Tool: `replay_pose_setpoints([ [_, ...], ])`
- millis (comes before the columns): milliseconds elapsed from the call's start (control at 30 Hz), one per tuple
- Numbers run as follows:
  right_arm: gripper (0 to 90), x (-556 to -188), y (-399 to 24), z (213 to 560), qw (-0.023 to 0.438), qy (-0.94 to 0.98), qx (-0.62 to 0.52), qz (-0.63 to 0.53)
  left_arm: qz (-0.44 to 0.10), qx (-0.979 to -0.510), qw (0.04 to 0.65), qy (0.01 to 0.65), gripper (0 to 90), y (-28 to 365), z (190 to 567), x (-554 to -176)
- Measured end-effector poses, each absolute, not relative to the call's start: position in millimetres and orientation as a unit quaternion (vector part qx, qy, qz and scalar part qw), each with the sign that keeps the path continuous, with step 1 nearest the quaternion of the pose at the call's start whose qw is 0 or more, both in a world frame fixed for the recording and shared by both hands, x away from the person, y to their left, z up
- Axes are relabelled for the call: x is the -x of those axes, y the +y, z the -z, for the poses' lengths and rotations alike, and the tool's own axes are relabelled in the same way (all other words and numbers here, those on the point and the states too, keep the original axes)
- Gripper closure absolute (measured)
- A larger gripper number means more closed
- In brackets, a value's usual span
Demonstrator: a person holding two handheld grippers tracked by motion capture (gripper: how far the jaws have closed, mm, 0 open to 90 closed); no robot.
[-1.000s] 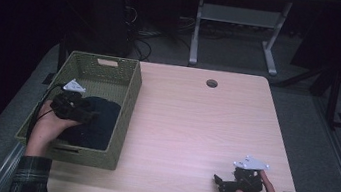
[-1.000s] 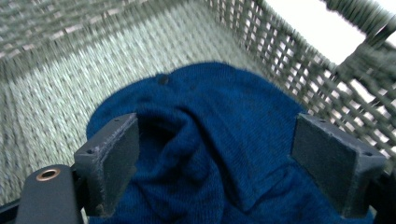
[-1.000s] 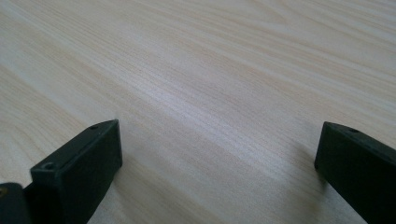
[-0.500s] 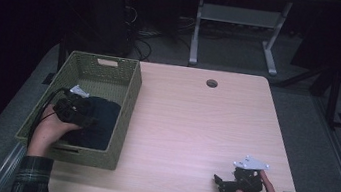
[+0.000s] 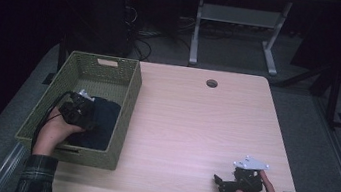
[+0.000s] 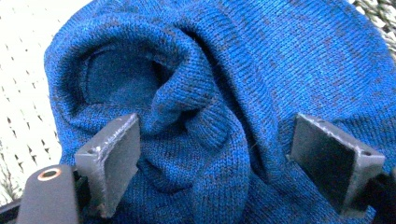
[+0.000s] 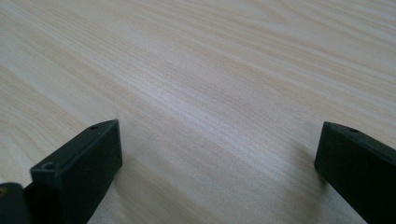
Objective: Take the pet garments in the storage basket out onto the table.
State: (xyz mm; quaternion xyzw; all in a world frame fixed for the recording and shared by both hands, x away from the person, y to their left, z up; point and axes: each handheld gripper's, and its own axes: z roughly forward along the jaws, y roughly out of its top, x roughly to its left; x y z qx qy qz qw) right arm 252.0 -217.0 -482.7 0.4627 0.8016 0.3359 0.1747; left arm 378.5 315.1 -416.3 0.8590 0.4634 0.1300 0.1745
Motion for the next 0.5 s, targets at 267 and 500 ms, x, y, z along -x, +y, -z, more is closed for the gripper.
replay_pose_setpoints([
  [267,0.4,-252.1,-217.1,482.7,0.175,0.802,-0.463,-0.336,-0.104,-0.854,0.167,0.482,39.0,315.8,417.6,-380.6],
  [500,0.4,-252.0,-217.1,482.7,0.175,0.802,-0.463,-0.336,-0.067,-0.853,0.165,0.49,64.9,313.9,417.0,-380.4],
])
